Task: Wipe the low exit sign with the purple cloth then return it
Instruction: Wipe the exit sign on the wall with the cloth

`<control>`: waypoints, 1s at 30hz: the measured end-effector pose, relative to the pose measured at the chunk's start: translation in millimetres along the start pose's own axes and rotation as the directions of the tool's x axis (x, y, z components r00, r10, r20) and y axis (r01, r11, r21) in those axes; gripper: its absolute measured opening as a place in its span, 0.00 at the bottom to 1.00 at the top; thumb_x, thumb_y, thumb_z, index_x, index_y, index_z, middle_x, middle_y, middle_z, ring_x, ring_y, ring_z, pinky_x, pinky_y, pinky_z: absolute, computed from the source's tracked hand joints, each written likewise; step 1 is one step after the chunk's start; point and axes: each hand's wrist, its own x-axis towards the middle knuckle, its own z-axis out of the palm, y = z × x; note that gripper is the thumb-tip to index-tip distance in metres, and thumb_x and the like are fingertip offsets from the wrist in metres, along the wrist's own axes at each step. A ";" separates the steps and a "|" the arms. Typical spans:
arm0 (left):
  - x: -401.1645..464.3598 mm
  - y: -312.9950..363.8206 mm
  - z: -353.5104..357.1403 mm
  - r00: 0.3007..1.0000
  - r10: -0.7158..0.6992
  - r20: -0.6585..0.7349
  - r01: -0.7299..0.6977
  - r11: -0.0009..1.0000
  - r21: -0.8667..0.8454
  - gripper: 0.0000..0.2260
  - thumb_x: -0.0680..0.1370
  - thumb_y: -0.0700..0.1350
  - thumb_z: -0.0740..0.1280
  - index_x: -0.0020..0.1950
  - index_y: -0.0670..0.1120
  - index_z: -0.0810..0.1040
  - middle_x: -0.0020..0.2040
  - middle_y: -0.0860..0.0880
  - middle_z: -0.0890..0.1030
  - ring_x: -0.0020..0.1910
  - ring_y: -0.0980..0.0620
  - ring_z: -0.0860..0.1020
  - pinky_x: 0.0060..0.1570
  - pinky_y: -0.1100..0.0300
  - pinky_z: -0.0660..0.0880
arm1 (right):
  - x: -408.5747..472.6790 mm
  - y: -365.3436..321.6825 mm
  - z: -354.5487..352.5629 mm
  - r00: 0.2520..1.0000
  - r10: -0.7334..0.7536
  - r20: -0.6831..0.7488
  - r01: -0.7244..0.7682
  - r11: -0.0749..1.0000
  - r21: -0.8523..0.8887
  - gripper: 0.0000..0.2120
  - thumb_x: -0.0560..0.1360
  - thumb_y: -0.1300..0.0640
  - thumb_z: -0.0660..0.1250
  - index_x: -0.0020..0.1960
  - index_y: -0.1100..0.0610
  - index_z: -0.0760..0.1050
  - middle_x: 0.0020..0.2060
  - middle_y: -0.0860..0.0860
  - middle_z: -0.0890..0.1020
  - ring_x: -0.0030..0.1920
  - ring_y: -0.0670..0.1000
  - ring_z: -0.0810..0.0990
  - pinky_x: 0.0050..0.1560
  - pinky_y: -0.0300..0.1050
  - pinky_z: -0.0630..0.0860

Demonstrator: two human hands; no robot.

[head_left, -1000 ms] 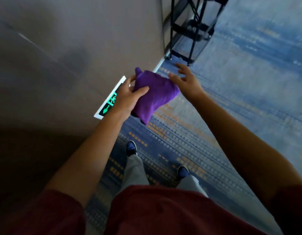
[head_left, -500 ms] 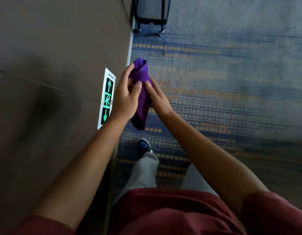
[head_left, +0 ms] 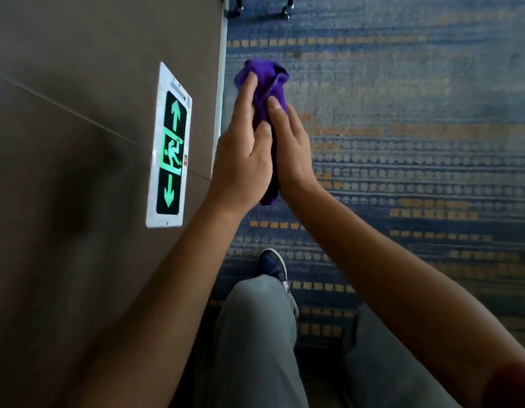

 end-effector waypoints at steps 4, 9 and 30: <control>3.9 -72.1 21.5 0.995 0.032 0.092 -0.034 0.999 0.024 0.29 0.83 0.39 0.57 0.84 0.43 0.54 0.80 0.42 0.66 0.79 0.51 0.66 0.78 0.53 0.65 | 25.9 70.2 -24.5 0.998 -0.017 -0.059 0.019 0.999 0.041 0.10 0.84 0.49 0.64 0.58 0.50 0.83 0.48 0.48 0.89 0.51 0.47 0.88 0.50 0.36 0.82; 12.6 -128.0 29.7 0.997 0.072 0.024 -0.073 0.997 0.034 0.30 0.81 0.44 0.61 0.83 0.44 0.57 0.77 0.40 0.70 0.77 0.49 0.69 0.74 0.47 0.70 | 63.1 129.0 -32.4 0.999 -0.048 -0.025 0.051 0.987 0.150 0.08 0.83 0.53 0.67 0.56 0.52 0.84 0.50 0.54 0.89 0.53 0.54 0.88 0.56 0.48 0.84; -18.1 -136.5 -11.3 0.915 0.339 -0.220 -0.043 0.623 0.781 0.23 0.81 0.51 0.63 0.74 0.42 0.74 0.77 0.44 0.68 0.76 0.44 0.68 0.73 0.51 0.65 | 75.1 144.2 -14.7 0.939 -0.056 0.340 -0.012 0.980 0.196 0.15 0.80 0.52 0.70 0.64 0.57 0.80 0.54 0.60 0.88 0.48 0.57 0.89 0.43 0.50 0.86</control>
